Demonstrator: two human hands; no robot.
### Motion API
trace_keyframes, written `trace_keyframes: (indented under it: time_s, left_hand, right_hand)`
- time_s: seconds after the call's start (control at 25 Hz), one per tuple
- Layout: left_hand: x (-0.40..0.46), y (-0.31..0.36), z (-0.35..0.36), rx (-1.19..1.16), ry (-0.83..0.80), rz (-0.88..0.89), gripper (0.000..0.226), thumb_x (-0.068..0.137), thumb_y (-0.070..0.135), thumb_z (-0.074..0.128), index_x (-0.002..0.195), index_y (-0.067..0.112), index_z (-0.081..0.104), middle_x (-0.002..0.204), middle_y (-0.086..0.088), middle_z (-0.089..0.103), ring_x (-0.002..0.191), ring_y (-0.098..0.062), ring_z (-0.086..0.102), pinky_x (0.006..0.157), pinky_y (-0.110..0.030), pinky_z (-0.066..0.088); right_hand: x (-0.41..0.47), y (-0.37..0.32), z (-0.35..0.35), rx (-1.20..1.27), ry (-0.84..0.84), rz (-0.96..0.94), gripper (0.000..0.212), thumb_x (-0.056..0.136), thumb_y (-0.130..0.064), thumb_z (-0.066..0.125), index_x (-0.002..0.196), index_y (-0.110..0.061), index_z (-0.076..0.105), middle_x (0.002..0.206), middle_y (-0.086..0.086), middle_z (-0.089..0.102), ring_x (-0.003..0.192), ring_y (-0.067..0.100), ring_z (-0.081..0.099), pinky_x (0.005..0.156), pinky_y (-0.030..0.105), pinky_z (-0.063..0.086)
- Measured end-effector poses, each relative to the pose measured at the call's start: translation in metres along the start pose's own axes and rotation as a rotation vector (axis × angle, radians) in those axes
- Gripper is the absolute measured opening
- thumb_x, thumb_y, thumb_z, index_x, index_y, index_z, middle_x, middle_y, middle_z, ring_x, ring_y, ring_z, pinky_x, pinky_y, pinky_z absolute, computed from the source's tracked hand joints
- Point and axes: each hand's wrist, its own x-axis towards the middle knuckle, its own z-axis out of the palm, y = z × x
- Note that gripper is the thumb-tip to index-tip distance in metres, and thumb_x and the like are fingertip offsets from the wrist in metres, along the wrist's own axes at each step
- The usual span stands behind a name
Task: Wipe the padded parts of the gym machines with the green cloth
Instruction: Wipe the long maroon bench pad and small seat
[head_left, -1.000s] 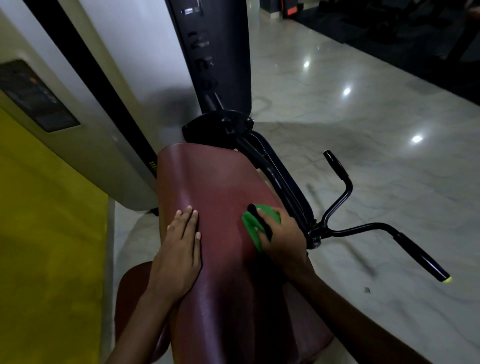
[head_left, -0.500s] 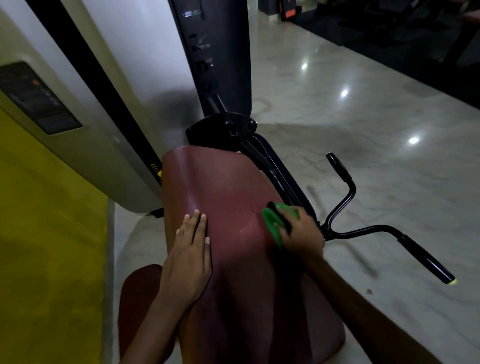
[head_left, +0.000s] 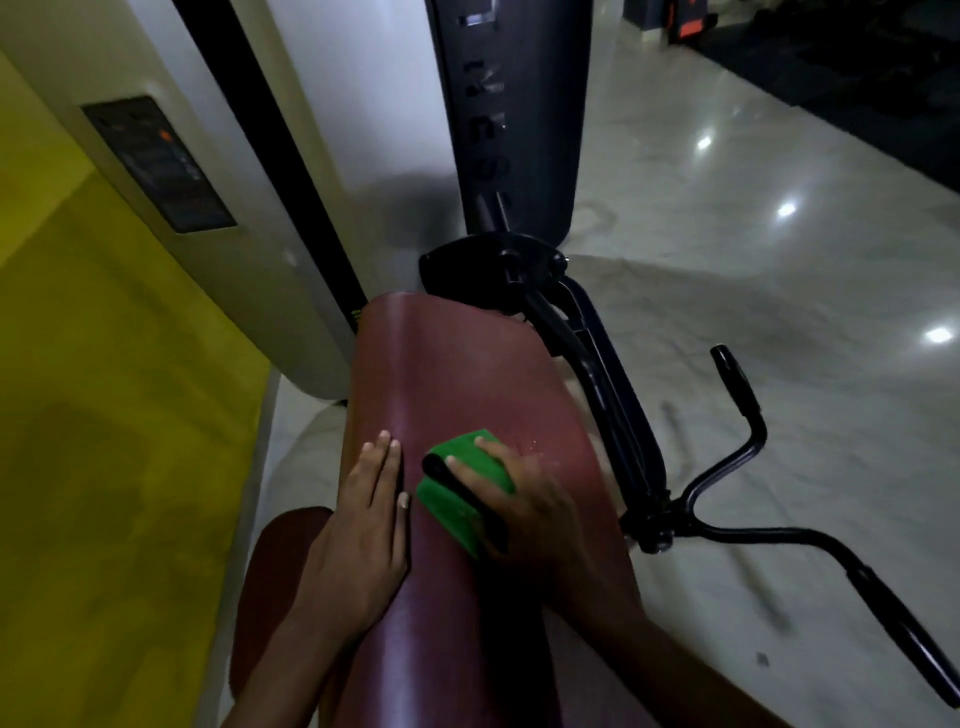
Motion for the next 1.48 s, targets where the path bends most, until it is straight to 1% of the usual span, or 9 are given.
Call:
trace_keyframes:
  time_s: [0.08,0.24,0.52,0.68,0.88,1.12,1.24,1.4,1.48]
  left_hand:
    - [0.001,0.006,0.003,0.051,-0.015,-0.03,0.051,0.095,0.023,0.03,0.137,-0.002,0.045,0.144,-0.017,0.044,0.132,-0.026,0.044,0.096,-0.026,0.045]
    - [-0.001,0.01,0.013,0.075,-0.017,-0.114,0.055,0.096,0.025,0.026,0.143,0.0,0.037,0.15,-0.014,0.035,0.14,-0.015,0.023,0.113,-0.017,0.013]
    - [0.002,0.021,0.021,0.145,-0.043,-0.219,0.057,0.093,0.024,0.026,0.143,-0.001,0.037,0.149,-0.017,0.036,0.138,-0.026,0.031,0.112,-0.027,0.017]
    - [0.003,0.028,0.018,0.201,-0.044,-0.254,0.056,0.094,0.023,0.024,0.142,-0.002,0.038,0.148,-0.017,0.038,0.137,-0.028,0.036,0.11,-0.034,0.03]
    - [0.005,0.038,0.018,0.23,-0.021,-0.29,0.053,0.094,0.019,0.027,0.137,-0.006,0.043,0.142,-0.022,0.045,0.131,-0.035,0.044,0.106,-0.042,0.034]
    - [0.006,0.04,0.02,0.25,-0.016,-0.32,0.053,0.094,0.019,0.028,0.14,-0.004,0.041,0.145,-0.02,0.042,0.135,-0.032,0.04,0.11,-0.041,0.027]
    - [0.005,0.044,0.02,0.276,-0.028,-0.331,0.053,0.094,0.02,0.027,0.14,-0.004,0.041,0.145,-0.019,0.043,0.135,-0.031,0.041,0.109,-0.043,0.027]
    - [0.007,0.05,0.024,0.322,-0.015,-0.379,0.056,0.089,0.019,0.029,0.138,-0.003,0.043,0.144,-0.018,0.044,0.132,-0.03,0.044,0.109,-0.041,0.031]
    - [0.01,0.058,0.026,0.339,0.002,-0.433,0.056,0.087,0.018,0.03,0.137,-0.003,0.046,0.143,-0.018,0.046,0.132,-0.03,0.045,0.112,-0.036,0.027]
  right_hand:
    - [0.012,0.029,0.007,0.021,-0.027,0.056,0.055,0.079,-0.032,0.053,0.134,-0.029,0.048,0.129,0.013,0.058,0.08,0.03,0.06,0.062,0.038,0.053]
    - [0.031,0.055,0.015,0.077,-0.027,0.22,0.046,0.083,-0.032,0.057,0.128,-0.024,0.058,0.126,0.014,0.058,0.081,0.029,0.06,0.06,0.04,0.053]
    - [0.022,0.033,0.001,0.071,-0.049,-0.215,0.057,0.079,-0.035,0.049,0.136,-0.03,0.049,0.13,0.01,0.057,0.08,0.025,0.056,0.061,0.032,0.045]
    - [0.038,0.077,0.026,0.002,-0.056,-0.005,0.058,0.078,-0.033,0.046,0.135,-0.028,0.049,0.128,0.014,0.057,0.079,0.028,0.059,0.059,0.034,0.051]
    - [0.045,0.119,0.038,0.056,-0.092,0.351,0.047,0.085,-0.03,0.055,0.128,-0.013,0.058,0.121,0.024,0.056,0.095,0.043,0.059,0.071,0.049,0.055]
    - [-0.041,0.074,0.003,0.101,-0.047,0.075,0.058,0.08,-0.036,0.048,0.137,-0.026,0.044,0.134,0.016,0.046,0.105,0.033,0.053,0.08,0.043,0.052]
    - [-0.03,0.105,0.008,0.043,-0.051,-0.07,0.058,0.08,-0.04,0.051,0.136,-0.026,0.043,0.133,0.016,0.048,0.103,0.029,0.052,0.077,0.04,0.053]
    - [0.041,0.166,0.042,0.055,-0.12,0.176,0.05,0.084,-0.033,0.043,0.132,-0.02,0.046,0.121,0.024,0.054,0.086,0.041,0.059,0.065,0.048,0.055]
    - [0.06,0.179,0.043,0.132,-0.124,0.236,0.049,0.085,-0.031,0.043,0.13,-0.015,0.052,0.117,0.025,0.056,0.091,0.043,0.059,0.069,0.052,0.055]
